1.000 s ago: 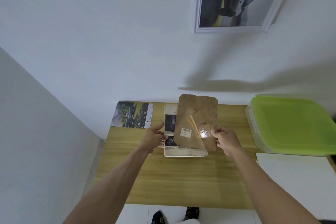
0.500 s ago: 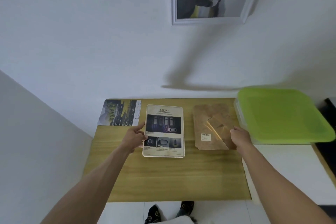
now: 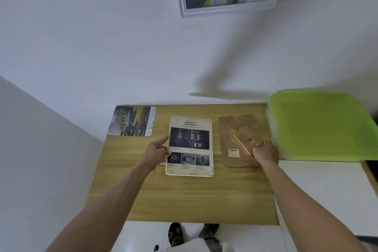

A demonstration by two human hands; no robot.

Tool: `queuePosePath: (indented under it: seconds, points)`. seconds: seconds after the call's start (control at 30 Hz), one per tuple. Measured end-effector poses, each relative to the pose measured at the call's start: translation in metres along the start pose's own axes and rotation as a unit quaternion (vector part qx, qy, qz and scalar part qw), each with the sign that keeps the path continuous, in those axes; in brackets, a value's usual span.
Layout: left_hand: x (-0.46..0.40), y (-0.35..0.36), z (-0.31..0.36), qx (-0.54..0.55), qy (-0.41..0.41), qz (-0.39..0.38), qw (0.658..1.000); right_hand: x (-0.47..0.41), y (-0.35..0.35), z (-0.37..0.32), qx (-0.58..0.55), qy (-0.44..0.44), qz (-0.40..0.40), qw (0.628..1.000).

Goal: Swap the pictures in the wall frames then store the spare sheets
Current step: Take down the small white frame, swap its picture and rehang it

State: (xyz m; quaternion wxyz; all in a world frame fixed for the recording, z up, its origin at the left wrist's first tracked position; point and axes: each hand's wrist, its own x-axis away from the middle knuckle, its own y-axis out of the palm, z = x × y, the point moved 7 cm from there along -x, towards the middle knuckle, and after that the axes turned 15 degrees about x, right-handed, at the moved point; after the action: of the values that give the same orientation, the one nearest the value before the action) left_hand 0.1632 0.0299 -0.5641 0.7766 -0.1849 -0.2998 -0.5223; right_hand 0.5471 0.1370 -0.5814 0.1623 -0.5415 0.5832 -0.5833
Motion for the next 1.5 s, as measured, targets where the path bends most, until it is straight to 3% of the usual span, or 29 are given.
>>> queuePosePath:
  seconds: [0.13, 0.2, 0.3, 0.43, 0.57, 0.77, 1.23, 1.5]
  points:
    - [0.007, 0.002, -0.009, -0.001, 0.003, 0.012, 1.000, 0.015, 0.004, -0.008, 0.094, -0.033, 0.053, 0.994]
    - [0.010, 0.000, -0.014, -0.006, 0.006, 0.018, 1.000, 0.032, 0.012, -0.027, 0.099, -0.103, 0.071, 0.987]
    - [0.010, -0.006, -0.023, -0.012, 0.003, 0.026, 1.000, 0.066, 0.044, -0.063, 0.061, -0.234, -0.011, 0.970]
    - [0.019, -0.011, -0.024, -0.104, 0.044, 0.053, 0.992, 0.100, 0.077, -0.090, 0.050, -0.295, -0.073, 0.951]
    - [0.025, -0.011, -0.022, -0.232, 0.116, 0.091, 0.962, 0.117, 0.091, -0.098, 0.095, -0.307, -0.062, 0.945]
    - [0.030, 0.000, -0.033, -0.362, 0.139, 0.096, 0.917, 0.134, 0.098, -0.101, 0.159, -0.337, -0.021, 0.928]
    - [0.014, 0.004, -0.054, -0.453, 0.141, 0.070, 0.877, 0.161, 0.124, -0.106, 0.309, -0.306, -0.011, 0.901]
    - [0.013, 0.004, -0.062, -0.410, 0.160, 0.081, 0.894, 0.162, 0.127, -0.108, 0.294, -0.274, -0.036, 0.915]
